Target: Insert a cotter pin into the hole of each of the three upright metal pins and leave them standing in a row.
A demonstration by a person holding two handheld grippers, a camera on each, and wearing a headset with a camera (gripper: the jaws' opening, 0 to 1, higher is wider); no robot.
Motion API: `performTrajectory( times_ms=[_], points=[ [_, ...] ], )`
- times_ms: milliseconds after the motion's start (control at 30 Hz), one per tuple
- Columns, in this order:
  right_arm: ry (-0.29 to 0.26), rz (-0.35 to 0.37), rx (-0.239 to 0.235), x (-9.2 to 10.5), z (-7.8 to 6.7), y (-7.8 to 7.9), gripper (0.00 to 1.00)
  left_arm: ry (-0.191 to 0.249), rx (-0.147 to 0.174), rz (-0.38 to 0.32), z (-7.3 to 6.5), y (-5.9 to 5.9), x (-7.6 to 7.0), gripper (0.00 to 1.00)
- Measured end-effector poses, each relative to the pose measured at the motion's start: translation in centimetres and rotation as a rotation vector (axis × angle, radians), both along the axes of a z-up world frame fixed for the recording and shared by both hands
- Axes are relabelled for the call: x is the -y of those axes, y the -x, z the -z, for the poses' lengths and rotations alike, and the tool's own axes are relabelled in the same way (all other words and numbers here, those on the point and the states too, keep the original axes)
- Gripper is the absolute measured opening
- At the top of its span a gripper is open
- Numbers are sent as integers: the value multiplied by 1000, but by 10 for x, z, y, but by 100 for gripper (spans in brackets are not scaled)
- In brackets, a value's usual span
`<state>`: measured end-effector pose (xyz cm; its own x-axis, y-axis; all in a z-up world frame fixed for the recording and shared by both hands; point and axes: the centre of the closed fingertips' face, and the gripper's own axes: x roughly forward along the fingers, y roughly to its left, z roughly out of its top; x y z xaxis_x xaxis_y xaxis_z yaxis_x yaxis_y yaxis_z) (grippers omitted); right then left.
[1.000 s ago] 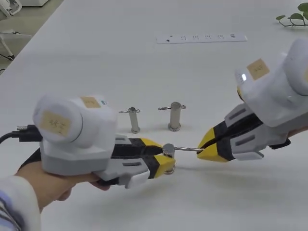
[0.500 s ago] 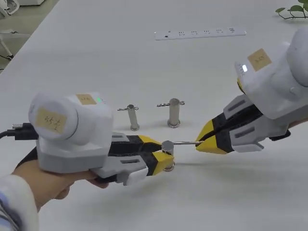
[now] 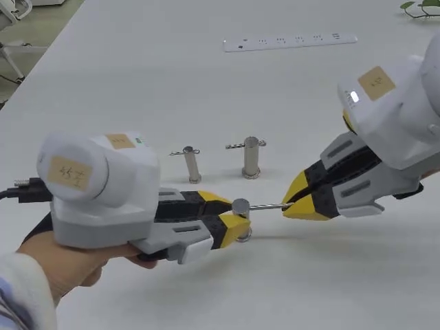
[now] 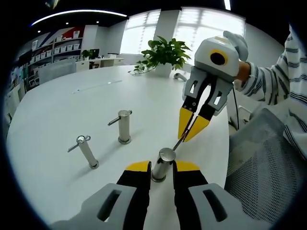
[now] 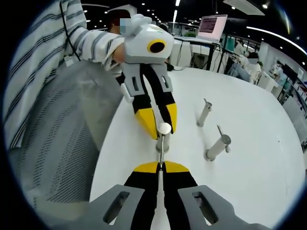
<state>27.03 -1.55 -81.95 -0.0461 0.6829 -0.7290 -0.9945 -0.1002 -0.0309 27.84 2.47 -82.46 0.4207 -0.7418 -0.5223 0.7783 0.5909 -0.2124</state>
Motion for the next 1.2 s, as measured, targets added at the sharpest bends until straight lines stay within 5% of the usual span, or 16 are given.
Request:
performTrajectory(
  times_ms=[633, 700, 800, 867, 1200],
  points=[
    [-25, 113, 4, -7, 2, 3, 3, 7, -12, 5, 3, 2, 1, 13],
    [-68, 162, -55, -14, -1, 9, 3, 11, -15, 4, 3, 3, 2, 13],
    [-58, 179, -25, -16, 1, 8, 3, 12, -12, 12, 4, 3, 2, 13],
    [-90, 197, -45, -22, -2, 10, 3, 13, -13, 11, 4, 3, 2, 13],
    [-79, 217, -70, -30, 0, 9, 4, 14, -26, 2, 10, 5, 2, 13]
  ],
)
